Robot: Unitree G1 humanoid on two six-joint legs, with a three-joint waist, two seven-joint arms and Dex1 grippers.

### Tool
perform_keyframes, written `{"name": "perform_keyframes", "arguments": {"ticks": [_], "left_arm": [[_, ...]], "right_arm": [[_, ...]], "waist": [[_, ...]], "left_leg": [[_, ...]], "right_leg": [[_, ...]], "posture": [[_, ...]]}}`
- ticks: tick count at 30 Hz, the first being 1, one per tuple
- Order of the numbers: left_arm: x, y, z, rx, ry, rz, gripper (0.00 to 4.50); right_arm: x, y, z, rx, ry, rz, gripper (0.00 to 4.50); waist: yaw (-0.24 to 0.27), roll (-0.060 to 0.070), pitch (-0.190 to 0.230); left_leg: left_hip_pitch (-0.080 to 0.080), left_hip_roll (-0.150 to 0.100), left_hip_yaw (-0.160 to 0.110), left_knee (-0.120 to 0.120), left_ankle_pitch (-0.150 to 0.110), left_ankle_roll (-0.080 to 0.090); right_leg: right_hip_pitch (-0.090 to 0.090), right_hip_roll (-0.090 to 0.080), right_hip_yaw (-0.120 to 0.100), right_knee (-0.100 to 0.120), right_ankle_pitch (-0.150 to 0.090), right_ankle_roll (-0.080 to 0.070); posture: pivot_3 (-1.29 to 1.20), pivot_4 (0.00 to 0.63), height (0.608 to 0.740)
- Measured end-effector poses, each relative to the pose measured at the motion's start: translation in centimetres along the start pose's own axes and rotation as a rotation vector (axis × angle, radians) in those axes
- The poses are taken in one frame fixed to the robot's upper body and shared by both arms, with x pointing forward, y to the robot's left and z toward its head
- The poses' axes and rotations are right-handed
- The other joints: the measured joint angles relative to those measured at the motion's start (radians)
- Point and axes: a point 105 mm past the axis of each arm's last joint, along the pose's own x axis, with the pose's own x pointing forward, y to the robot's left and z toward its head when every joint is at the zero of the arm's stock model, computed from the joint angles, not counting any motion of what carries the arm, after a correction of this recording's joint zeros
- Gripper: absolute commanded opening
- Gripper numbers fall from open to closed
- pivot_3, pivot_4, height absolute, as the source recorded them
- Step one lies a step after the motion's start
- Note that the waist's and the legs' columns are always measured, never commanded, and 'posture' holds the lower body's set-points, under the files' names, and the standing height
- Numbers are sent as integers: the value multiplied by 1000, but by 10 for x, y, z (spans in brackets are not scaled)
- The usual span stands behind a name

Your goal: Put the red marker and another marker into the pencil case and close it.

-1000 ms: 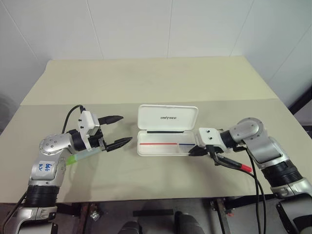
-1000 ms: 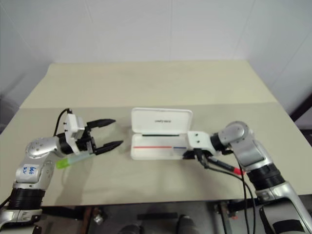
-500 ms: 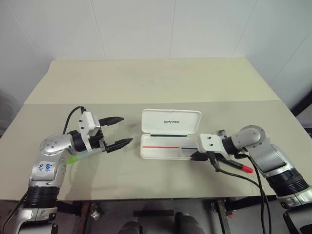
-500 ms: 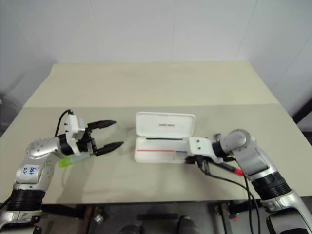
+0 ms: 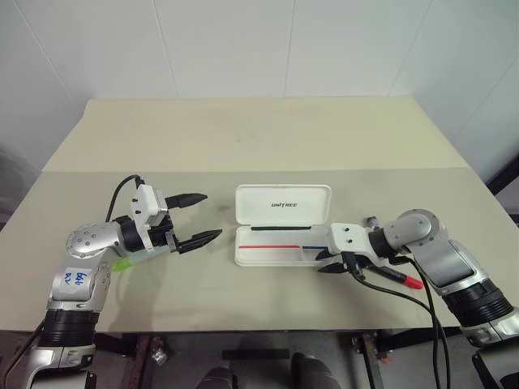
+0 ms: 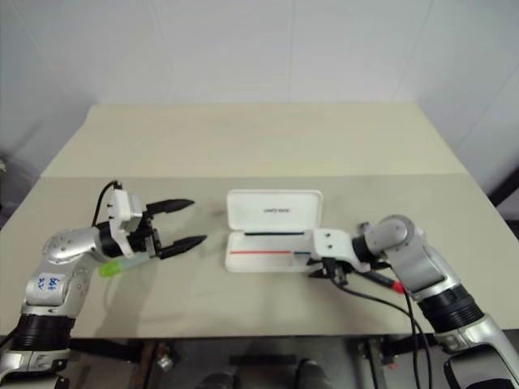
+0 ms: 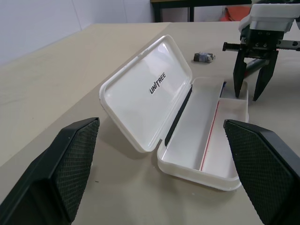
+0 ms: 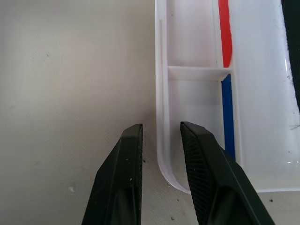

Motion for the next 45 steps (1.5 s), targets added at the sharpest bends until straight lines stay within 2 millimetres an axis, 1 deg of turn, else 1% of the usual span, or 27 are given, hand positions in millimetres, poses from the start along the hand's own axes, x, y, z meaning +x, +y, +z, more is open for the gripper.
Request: {"name": "perform_keyframes", "arguments": {"ticks": [6,7,8,10,13,15,16,19,21,22,23,25,27,30,32,38,42,45], "left_arm": [[-1,-1,-1,-9,2,1,4500],[-1,-1,-2,-12,2,0,4500],[-1,-2,-2,-15,1,0,4500],[-1,-4,-2,-22,-2,-3,4500],[-2,-8,-4,-36,0,-11,4500],[-2,-10,-2,-42,-11,-21,4500],[-2,-11,-2,-44,-11,-23,4500],[-2,-13,-2,-55,-11,-32,4500],[-1,-15,1,-49,-15,-45,4500],[0,-16,2,-49,-20,-58,4500],[1,-18,3,-51,-23,-70,4500],[1,-20,3,-62,-20,-95,4500],[3,-22,4,-70,-21,-127,4500],[9,-25,7,-64,-26,-179,4500],[10,-24,8,-62,-30,-192,4500],[15,-22,10,-68,-32,-240,4500],[15,-23,10,-68,-24,-288,4500],[12,-24,11,-72,-6,-333,4500]], "right_arm": [[-1,4,11,30,-38,20,1370],[-1,5,13,34,-44,21,1711],[-2,5,15,38,-49,20,1930],[-4,3,19,45,-59,0,2586],[-16,-7,31,55,-90,-59,3652],[-27,-9,38,47,-98,-90,4341],[-29,-9,38,52,-98,-93,4444],[-35,-7,38,76,-97,-91,4444],[-45,-9,36,105,-96,-120,4444],[-53,-11,31,131,-92,-153,4444],[-63,-11,23,164,-75,-192,4444],[-84,-10,-4,272,-26,-281,4444],[-91,-3,-21,352,-14,-325,4444],[-93,16,-50,462,22,-336,4444],[-93,25,-61,502,32,-341,4444],[-95,43,-82,562,43,-358,4444],[-94,53,-106,626,49,-374,4444],[-94,52,-109,609,30,-381,4444]], "waist": [[1,0,0],[1,0,0],[1,0,0],[0,0,0],[0,0,0],[2,0,0],[3,0,0],[3,0,0],[4,0,0],[6,0,0],[10,0,0],[18,0,0],[20,0,0],[23,0,0],[22,0,0],[15,0,0],[13,0,0],[5,0,0]], "left_leg": [[0,0,0,0,0,0],[0,0,0,0,0,0],[0,0,0,0,0,0],[0,0,0,0,0,0],[0,0,0,0,0,0],[0,0,-1,-1,0,0],[0,0,-1,-1,0,0],[-1,0,-1,0,-1,1],[-1,0,0,0,-1,1],[-1,0,-1,-1,-1,1],[-2,0,-1,-1,-1,1],[-2,0,0,-1,-2,2],[-1,0,1,-1,-2,3],[-1,0,2,0,-2,3],[1,0,5,0,-2,4],[2,0,6,2,-3,4],[2,0,7,3,-3,4],[2,0,6,3,-3,4]], "right_leg": [[0,0,0,0,0,0],[0,0,0,0,0,0],[0,0,0,0,0,0],[0,0,0,0,0,0],[0,0,0,0,0,0],[0,0,-1,0,0,0],[0,0,-1,-1,0,-1],[0,0,-1,-1,0,-1],[0,0,-1,-2,0,0],[0,-1,-1,-2,0,0],[0,0,-1,-3,0,0],[0,0,-1,-4,0,-1],[0,0,-1,-4,0,0],[0,0,-1,-4,0,0],[0,0,1,-3,0,0],[2,0,3,-2,1,0],[2,0,3,-1,1,1],[2,0,3,-1,1,1]], "posture": [[0,150,740],[0,150,740],[0,150,740],[0,150,740],[0,150,740],[0,150,740],[0,150,740],[0,150,740],[0,150,740],[0,150,740],[0,150,740],[0,150,740],[0,150,740],[0,150,740],[0,150,740],[0,150,740],[0,150,740],[0,150,740]]}}
